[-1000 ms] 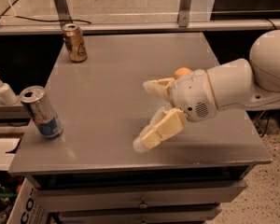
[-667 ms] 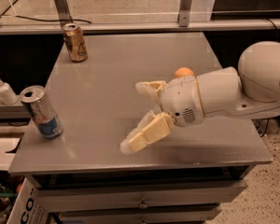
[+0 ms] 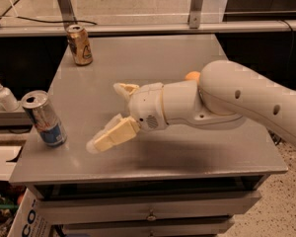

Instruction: Pick redbull can

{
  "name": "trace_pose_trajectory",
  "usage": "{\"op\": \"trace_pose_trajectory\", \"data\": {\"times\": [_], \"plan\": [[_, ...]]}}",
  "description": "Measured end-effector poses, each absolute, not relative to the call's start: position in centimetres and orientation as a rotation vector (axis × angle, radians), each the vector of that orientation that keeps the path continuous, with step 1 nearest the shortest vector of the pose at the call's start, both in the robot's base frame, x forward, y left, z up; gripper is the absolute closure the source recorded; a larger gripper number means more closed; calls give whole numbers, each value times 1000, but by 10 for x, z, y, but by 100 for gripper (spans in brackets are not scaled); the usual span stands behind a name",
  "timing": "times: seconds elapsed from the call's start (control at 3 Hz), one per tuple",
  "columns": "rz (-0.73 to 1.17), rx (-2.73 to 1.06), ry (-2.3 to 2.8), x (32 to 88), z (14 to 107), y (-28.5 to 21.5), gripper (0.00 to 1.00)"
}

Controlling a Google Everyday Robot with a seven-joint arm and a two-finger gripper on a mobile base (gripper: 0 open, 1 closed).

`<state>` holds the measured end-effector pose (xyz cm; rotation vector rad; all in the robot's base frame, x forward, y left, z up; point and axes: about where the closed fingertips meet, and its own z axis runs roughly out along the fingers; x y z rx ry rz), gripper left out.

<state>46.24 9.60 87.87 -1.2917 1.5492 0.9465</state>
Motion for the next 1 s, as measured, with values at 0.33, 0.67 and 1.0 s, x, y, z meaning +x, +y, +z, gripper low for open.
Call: {"op": "trace_pose_trajectory", "data": {"times": [0.33,0.67,1.0], "plan": [[973,-1280,1502,476,871,136,0],[1009,-1274,1455,484,870,172,0],[1052,-1262,1403,485,875,202,0]]}}
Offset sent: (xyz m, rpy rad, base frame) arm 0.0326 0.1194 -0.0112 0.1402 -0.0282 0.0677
